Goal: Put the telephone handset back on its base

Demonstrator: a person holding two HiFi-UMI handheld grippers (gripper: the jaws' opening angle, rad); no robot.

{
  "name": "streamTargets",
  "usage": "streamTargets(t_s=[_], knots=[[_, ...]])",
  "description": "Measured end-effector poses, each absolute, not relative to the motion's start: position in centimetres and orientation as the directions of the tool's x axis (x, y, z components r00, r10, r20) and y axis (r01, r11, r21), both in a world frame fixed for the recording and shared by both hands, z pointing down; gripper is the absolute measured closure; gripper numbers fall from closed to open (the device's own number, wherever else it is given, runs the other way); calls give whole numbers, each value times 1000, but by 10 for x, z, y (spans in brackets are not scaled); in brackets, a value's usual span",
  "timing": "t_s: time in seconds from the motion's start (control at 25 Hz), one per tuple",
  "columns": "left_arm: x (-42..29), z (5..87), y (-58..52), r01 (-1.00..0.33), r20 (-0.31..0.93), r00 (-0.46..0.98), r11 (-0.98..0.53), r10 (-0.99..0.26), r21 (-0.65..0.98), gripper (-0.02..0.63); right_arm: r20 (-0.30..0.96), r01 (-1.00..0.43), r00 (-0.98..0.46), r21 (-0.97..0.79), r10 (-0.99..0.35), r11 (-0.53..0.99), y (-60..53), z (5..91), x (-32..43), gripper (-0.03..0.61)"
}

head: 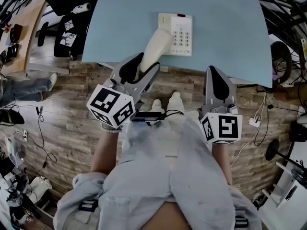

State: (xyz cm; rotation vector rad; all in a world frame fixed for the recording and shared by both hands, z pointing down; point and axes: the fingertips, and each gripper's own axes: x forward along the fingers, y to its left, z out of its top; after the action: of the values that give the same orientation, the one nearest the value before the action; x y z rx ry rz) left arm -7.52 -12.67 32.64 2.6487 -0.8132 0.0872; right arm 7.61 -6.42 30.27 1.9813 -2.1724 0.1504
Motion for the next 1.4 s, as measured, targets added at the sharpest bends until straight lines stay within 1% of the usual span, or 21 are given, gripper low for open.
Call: streamTargets(t_s=[0.44, 0.68, 0.84, 1.4], knots=[[-65, 330, -137, -605, 192, 795, -735, -575, 306, 407, 211, -989, -135, 30, -968, 145, -86, 309, 91, 574], [-60, 328, -146, -634, 195, 772, -703, -605, 323, 407, 227, -983, -172, 27, -959, 183, -96, 309, 99, 574], [-55, 331, -153, -651, 207, 756, -684, -621, 330, 407, 219, -982, -181, 11, -959, 188, -103, 312, 106, 574], [-40, 351, -176, -709, 257, 701, -609, -666, 356, 407, 248, -970, -237, -10, -939, 242, -126, 326, 123, 574]])
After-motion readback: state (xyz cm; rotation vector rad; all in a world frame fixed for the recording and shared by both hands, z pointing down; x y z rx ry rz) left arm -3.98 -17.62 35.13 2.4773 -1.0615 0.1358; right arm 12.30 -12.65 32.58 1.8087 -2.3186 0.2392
